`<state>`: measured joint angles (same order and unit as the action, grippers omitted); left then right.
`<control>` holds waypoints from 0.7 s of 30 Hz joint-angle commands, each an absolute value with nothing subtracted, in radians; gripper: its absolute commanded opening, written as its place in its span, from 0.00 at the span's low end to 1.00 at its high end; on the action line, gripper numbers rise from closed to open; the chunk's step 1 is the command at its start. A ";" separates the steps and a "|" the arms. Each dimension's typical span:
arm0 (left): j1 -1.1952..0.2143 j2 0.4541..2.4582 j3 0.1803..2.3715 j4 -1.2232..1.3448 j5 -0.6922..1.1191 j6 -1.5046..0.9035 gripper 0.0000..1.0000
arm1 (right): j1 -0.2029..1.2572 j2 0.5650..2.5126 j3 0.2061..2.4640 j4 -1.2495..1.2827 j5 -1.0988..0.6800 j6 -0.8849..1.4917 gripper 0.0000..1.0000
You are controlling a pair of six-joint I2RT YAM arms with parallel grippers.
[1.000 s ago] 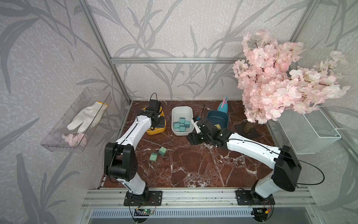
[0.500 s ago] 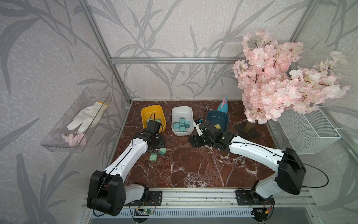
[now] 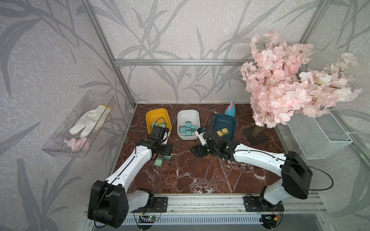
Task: Place the plugs by color into the storage box
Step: Pick up the plug from the center of the board.
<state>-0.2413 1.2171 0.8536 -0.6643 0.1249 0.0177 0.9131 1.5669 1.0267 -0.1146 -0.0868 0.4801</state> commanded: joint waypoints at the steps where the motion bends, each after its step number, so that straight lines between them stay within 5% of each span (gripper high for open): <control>1: -0.244 1.215 0.861 -0.630 0.156 0.224 0.64 | 0.943 1.559 1.010 -0.042 -0.043 0.421 0.79; 10: -0.242 1.239 0.744 -0.573 0.209 0.399 0.64 | 0.965 1.520 0.937 0.010 -0.055 0.304 0.84; 21: -0.235 1.419 0.800 -0.604 0.054 0.402 0.64 | 0.965 1.521 0.930 0.044 -0.106 0.305 0.84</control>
